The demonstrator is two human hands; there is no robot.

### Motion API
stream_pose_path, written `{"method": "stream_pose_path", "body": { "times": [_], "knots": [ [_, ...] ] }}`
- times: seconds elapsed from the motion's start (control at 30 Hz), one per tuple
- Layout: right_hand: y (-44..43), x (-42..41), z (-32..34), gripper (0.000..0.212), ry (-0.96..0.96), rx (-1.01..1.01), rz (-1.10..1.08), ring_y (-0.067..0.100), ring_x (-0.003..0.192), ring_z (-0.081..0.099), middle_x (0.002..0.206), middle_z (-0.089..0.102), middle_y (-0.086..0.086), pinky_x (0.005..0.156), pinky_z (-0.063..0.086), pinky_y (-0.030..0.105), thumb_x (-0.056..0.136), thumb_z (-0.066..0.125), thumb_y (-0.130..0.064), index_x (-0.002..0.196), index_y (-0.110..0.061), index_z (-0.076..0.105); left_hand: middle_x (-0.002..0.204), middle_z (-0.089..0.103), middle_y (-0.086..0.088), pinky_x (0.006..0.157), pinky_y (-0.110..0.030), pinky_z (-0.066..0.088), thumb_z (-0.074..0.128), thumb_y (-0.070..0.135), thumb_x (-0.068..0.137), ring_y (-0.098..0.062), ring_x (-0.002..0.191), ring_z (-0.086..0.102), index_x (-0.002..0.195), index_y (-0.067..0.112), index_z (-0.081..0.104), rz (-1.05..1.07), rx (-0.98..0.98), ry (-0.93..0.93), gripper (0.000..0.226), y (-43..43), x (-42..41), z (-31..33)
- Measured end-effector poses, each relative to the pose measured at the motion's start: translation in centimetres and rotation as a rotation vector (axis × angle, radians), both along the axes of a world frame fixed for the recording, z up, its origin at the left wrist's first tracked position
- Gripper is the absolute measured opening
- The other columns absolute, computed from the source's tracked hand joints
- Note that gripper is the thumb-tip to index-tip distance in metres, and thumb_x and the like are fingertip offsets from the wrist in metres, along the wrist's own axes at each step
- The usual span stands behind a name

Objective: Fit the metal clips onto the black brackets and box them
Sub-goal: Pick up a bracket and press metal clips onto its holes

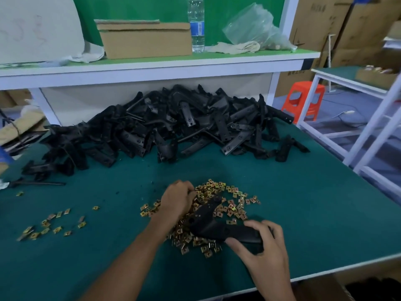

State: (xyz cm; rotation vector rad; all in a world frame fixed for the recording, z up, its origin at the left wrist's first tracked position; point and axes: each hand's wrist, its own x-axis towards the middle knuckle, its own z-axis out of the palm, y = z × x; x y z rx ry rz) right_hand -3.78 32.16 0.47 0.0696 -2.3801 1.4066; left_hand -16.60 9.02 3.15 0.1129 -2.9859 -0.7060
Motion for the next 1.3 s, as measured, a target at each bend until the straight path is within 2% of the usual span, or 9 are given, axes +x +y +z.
{"method": "stream_pose_path", "body": {
  "times": [0.07,0.23,0.37,0.53,0.67,0.9,1.1,1.2,1.3],
  "knots": [
    [0.0,0.1,0.0,0.050,-0.013,0.009,0.007,-0.010,0.108,0.051,0.116,0.040,-0.028,0.080,0.040,0.002,0.057,0.075,-0.073,0.100,-0.051,0.063,0.103,0.071,-0.001,0.084,-0.034,0.052,0.062,0.033,0.099,-0.020,0.097,0.066,0.103,0.018,0.072,0.034,0.030,-0.001,0.019,-0.4,0.1,-0.3],
    [0.3,0.0,-0.1,0.052,-0.045,0.033,0.000,-0.009,0.106,0.053,0.112,0.041,-0.028,0.085,0.049,0.027,0.054,0.074,-0.075,0.100,-0.051,0.064,0.101,0.067,-0.006,0.084,-0.037,0.051,0.059,0.043,0.099,-0.025,0.098,0.063,0.101,0.013,0.065,0.046,-0.110,0.048,0.030,-0.9,1.3,-0.7],
    [0.3,0.1,-0.2,0.050,-0.062,0.063,0.008,-0.015,0.107,0.049,0.112,0.042,-0.030,0.083,0.043,0.024,0.054,0.074,-0.075,0.098,-0.053,0.064,0.098,0.068,-0.007,0.080,-0.038,0.050,0.051,0.041,0.103,-0.027,0.094,0.065,0.108,0.012,0.056,0.044,-0.136,0.095,0.030,-0.8,1.9,0.3],
    [-0.1,-0.1,0.5,0.050,-0.102,-0.046,0.040,-0.012,0.103,0.053,0.108,0.050,-0.021,0.082,0.037,-0.002,0.050,0.081,-0.063,0.096,-0.045,0.069,0.079,0.065,0.003,0.052,-0.022,0.042,0.058,0.038,0.102,-0.008,0.059,0.058,0.100,0.021,0.057,0.062,0.323,0.179,0.017,-2.1,3.8,2.4],
    [-0.2,-1.0,1.2,0.050,-0.144,-0.060,0.099,-0.013,0.101,0.053,0.108,0.053,-0.013,0.079,0.042,0.008,0.051,0.082,-0.059,0.097,-0.044,0.069,0.082,0.071,0.017,0.063,-0.004,0.045,0.068,0.031,0.096,0.012,0.077,0.062,0.097,0.030,0.072,0.043,0.628,0.139,0.005,-2.9,5.7,3.4],
    [-1.1,-1.5,0.7,0.047,-0.149,-0.096,0.098,-0.008,0.098,0.057,0.107,0.054,-0.008,0.078,0.043,0.003,0.052,0.086,-0.052,0.095,-0.044,0.070,0.079,0.074,-0.007,0.063,-0.026,0.057,0.077,0.019,0.089,-0.017,0.066,0.070,0.103,0.015,0.069,0.212,1.138,0.080,0.016,-3.0,9.2,3.0],
    [-0.9,-1.2,0.6,0.047,-0.176,-0.062,0.099,-0.011,0.102,0.052,0.105,0.046,-0.027,0.079,0.041,0.010,0.054,0.079,-0.064,0.097,-0.049,0.066,0.094,0.077,0.014,0.079,-0.018,0.057,0.073,0.007,0.090,-0.003,0.092,0.071,0.089,0.029,0.078,0.219,1.035,0.021,0.023,-2.8,11.7,1.4],
    [-0.8,-1.2,0.7,0.043,-0.171,-0.083,0.090,-0.009,0.100,0.055,0.104,0.047,-0.026,0.077,0.041,0.001,0.055,0.084,-0.058,0.094,-0.050,0.068,0.092,0.078,0.003,0.074,-0.022,0.058,0.079,0.011,0.087,-0.011,0.088,0.074,0.094,0.024,0.077,0.226,1.118,-0.023,0.015,-2.7,12.0,1.6],
    [-0.5,-1.2,0.5,0.045,-0.191,-0.107,0.103,0.001,0.089,0.062,0.103,0.054,-0.023,0.072,0.049,0.010,0.062,0.092,-0.040,0.097,-0.051,0.067,0.083,0.077,-0.004,0.070,-0.023,0.058,0.082,0.011,0.083,-0.015,0.075,0.072,0.088,0.017,0.080,0.242,1.163,-0.045,0.008,-2.4,12.2,1.6]
  ]
}}
